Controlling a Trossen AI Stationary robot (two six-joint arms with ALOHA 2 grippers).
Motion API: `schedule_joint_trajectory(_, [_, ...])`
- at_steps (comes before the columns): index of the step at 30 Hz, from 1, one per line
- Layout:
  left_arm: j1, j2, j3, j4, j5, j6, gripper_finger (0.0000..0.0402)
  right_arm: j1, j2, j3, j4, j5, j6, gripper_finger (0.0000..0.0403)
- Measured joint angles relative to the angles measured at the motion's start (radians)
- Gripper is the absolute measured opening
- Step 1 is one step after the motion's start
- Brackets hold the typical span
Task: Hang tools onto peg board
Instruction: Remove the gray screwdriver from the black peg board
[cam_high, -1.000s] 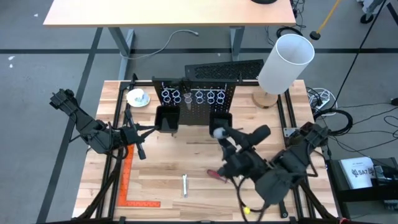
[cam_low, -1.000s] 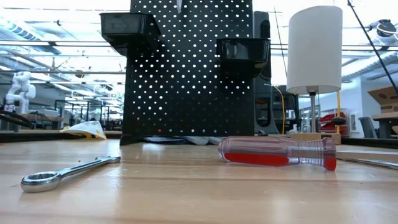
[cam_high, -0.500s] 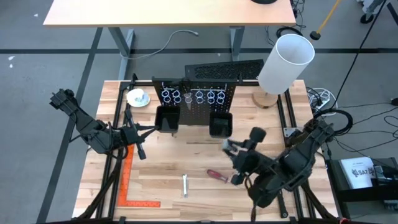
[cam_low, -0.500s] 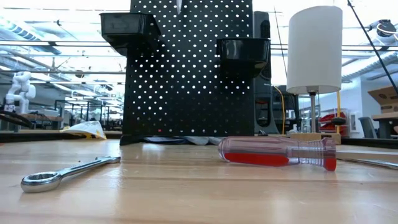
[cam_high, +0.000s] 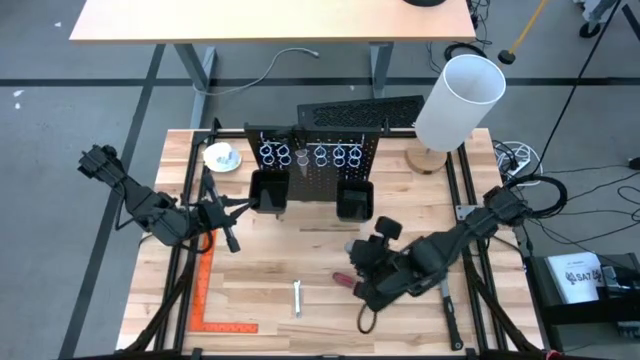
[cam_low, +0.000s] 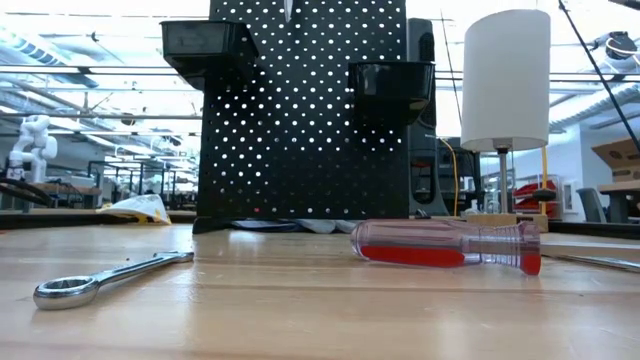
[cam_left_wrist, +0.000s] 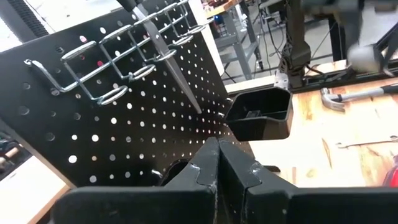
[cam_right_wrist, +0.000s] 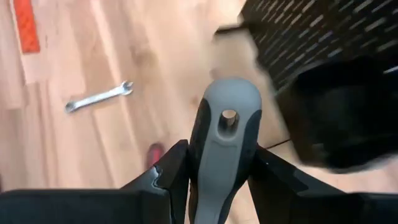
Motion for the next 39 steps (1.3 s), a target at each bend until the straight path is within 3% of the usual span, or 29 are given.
schedule_joint_trajectory(8, [0.003, 0.004, 0.000, 0.003, 0.030, 0.000, 0.0008, -0.113, 0.001, -0.261, 0.258, -0.302, -0.062, 0.0126])
schedule_joint_trajectory(17, [0.003, 0.004, 0.000, 0.003, 0.031, 0.000, 0.0008, -0.176, 0.001, -0.508, 0.593, -0.420, -0.129, 0.0126])
schedule_joint_trajectory(31, [0.003, 0.004, 0.000, 0.002, 0.031, 0.000, 0.0008, -0.206, 0.001, -0.744, 0.815, -0.492, -0.081, 0.0126])
schedule_joint_trajectory(39, [0.003, 0.004, 0.000, 0.002, 0.031, 0.000, 0.0008, -0.212, 0.001, -0.761, 0.852, -0.495, -0.082, 0.0129])
